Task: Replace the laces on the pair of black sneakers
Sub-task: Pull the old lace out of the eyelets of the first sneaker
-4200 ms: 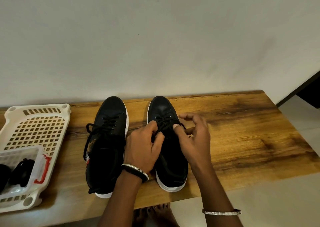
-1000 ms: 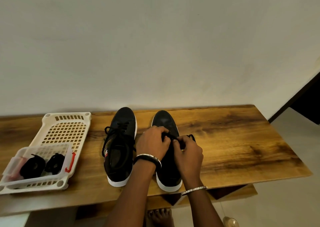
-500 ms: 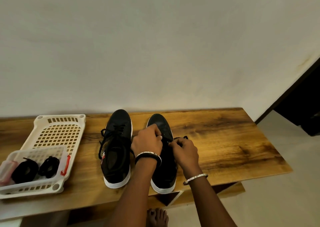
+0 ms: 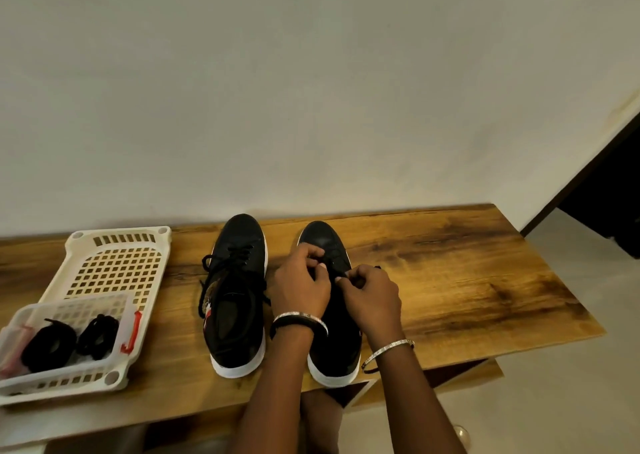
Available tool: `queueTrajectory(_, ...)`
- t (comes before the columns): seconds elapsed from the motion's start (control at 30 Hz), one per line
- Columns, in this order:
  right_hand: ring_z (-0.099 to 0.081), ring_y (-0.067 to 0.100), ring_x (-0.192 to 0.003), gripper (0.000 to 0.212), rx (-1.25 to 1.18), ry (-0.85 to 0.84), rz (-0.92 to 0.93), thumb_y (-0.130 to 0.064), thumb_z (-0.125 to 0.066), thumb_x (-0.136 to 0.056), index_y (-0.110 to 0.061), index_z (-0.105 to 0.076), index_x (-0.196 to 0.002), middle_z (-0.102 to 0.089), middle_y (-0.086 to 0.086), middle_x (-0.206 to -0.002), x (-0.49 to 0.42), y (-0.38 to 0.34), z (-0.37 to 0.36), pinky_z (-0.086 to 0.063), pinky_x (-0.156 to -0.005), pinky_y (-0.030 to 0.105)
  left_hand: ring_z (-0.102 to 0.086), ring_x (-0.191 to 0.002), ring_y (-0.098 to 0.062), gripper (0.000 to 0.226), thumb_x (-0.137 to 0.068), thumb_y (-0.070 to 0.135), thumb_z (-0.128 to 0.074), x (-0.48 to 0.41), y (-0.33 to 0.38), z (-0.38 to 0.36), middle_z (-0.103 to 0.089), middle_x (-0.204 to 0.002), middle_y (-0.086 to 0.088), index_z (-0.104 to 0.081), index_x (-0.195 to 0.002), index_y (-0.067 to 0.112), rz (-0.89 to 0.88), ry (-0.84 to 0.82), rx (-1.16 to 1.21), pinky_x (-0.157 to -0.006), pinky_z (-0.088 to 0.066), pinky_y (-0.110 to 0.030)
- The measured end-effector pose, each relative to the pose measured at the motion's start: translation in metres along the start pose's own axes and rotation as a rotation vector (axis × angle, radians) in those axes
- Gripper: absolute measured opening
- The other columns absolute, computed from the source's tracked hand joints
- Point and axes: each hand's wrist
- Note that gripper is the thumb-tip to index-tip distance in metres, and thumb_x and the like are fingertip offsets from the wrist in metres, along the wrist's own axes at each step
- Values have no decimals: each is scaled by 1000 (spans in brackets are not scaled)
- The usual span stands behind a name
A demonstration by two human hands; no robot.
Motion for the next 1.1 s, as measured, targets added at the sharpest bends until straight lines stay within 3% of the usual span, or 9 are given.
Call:
queueTrajectory(0.13, -65, 7, -77, 10, -136, -37, -43, -32, -72, -89, -26, -71, -80, -69, -12, -77, -5, 6, 0, -54, -71, 31, -64, -98, -11, 36, -91, 30, -64, 0, -7, -1, -64, -111, 9, -62, -126, 39, -148, -17, -98, -85, -56, -36)
queueTrajectory(0.3, -67, 7, -78, 10, -206, -22, -100, -30, -75, -87, -27, -73, -77, -72, -11, -78, -9, 8, -3, -57, -77, 33, -61, -84, -10, 7, -94, 32, -61, -1, -3, -9, -63, -98, 10, -68, -94, 30, -131, 76, -234, -70, -50, -25)
queueTrajectory(0.43, -69, 12, -79, 9, -278, -3, -151, -27, -76, -85, -24, -75, -76, -73, -7, -78, -15, 9, -4, -57, -75, 32, -59, -83, -10, 8, -95, 29, -62, -5, 0, -15, -63, -88, 11, -67, -91, 26, 46, 118, -120, -70, -42, -25)
queueTrajectory(0.53, -68, 12, -78, 11, -303, 8, -184, -25, -76, -84, -22, -75, -74, -72, -7, -77, -19, 10, -2, -56, -76, 32, -66, -84, -10, 12, -96, 28, -62, -16, -14, -15, -70, -89, 4, -67, -88, 21, 266, 103, 224, -77, -54, -32)
queueTrajectory(0.63, -69, 15, -76, 12, -351, -8, -216, -23, -76, -83, -20, -75, -72, -73, -4, -77, -21, 10, 0, -58, -75, 34, -67, -78, -6, 19, -101, 21, -54, -20, -11, -10, -70, -86, -1, -63, -85, 17, 567, 45, 785, -55, -50, -22)
queueTrajectory(0.7, -70, 18, -77, 11, -396, -18, -238, -22, -77, -81, -19, -75, -71, -74, -2, -78, -22, 10, 1, -58, -72, 35, -66, -77, -6, 21, -103, 19, -49, -20, -7, -8, -70, -90, 0, -60, -86, 16, 616, 31, 894, -50, -46, -19)
queueTrajectory(0.83, -71, 19, -77, 11, -396, -22, -242, -22, -77, -77, -19, -75, -67, -74, -3, -75, -24, 10, 0, -61, -78, 42, -62, -79, 3, 4, -100, 22, -54, -13, -9, -11, -72, -93, 8, -57, -100, 23, 213, 153, 354, -70, -50, -20)
queueTrajectory(0.93, -71, 16, -74, 9, -373, -23, -222, -25, -77, -77, -21, -75, -69, -74, -5, -71, -25, 11, -1, -61, -78, 41, -58, -101, -8, 16, -97, 33, -56, -9, -7, -6, -67, -102, 13, -62, -112, 33, -164, 112, -112, -81, -45, -24)
queueTrajectory(1.1, -71, 16, -76, 8, -379, -24, -226, -28, -78, -76, -22, -76, -71, -73, -7, -71, -26, 11, -1, -61, -80, 41, -50, -112, -12, 17, -94, 49, -56, -7, -2, 1, -62, -105, 15, -68, -100, 39, -173, 23, -421, -93, -38, -37)
Point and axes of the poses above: each hand's wrist, its own x-axis away from the middle knuckle, its own z-axis out of the back of the hand, y = z × x
